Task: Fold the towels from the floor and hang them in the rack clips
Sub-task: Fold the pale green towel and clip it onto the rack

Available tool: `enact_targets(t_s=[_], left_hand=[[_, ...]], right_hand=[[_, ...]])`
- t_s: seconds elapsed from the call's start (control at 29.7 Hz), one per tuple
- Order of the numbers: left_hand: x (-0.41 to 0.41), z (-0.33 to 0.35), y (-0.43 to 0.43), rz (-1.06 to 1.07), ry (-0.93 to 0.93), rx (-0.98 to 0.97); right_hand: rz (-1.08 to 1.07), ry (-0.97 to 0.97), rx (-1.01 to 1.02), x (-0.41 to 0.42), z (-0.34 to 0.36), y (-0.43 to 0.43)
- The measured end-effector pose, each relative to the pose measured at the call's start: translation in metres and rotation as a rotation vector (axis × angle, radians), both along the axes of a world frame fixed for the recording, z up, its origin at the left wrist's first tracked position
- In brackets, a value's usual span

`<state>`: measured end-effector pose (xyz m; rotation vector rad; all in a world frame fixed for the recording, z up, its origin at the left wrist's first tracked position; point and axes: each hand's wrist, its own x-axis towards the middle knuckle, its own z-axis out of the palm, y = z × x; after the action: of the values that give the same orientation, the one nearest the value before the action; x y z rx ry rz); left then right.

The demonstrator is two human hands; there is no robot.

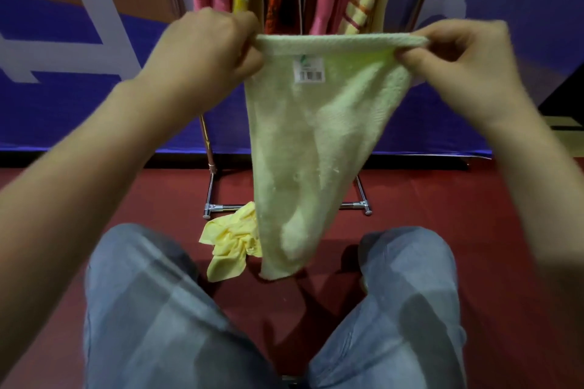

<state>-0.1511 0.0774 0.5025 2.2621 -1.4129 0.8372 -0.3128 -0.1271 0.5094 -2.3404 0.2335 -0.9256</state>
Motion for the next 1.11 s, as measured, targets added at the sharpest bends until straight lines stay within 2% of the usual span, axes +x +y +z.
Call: enact_targets(t_s=[0.17, 0.34, 0.44, 0.57, 0.67, 0.74, 0.91, 1.11], left_hand=[[0.005, 0.003, 0.006, 0.009, -0.050, 0.000], [0.001, 0.001, 0.009, 0.009, 0.006, 0.042], [-0.007, -0.001, 0.010, -0.029, 0.193, 0.016], [-0.017, -0.012, 0.010, -0.046, 0.642, 0.002], [-0.024, -0.027, 0.010, -0.049, 1.004, -0.035], [-0.028, -0.039, 0.010, -0.026, 1.165, -0.058], [-0.039, -0.068, 0.007, 0.023, 1.327, -0.074], [-0.062, -0.086, -0.007, 0.000, 1.367, -0.163]], right_hand=[[0.012, 0.159, -0.012, 0.001, 0.008, -0.001], [0.012, 0.203, 0.057, 0.002, -0.003, -0.003], [0.033, 0.179, 0.138, 0.002, -0.012, -0.002], [0.067, 0.077, 0.318, 0.002, -0.032, 0.002], [0.063, 0.092, 0.418, -0.002, -0.047, 0.006], [0.044, 0.136, 0.459, -0.004, -0.056, 0.007], [-0.022, 0.138, 0.535, -0.005, -0.078, 0.012], [-0.070, 0.057, 0.615, -0.001, -0.102, 0.039]])
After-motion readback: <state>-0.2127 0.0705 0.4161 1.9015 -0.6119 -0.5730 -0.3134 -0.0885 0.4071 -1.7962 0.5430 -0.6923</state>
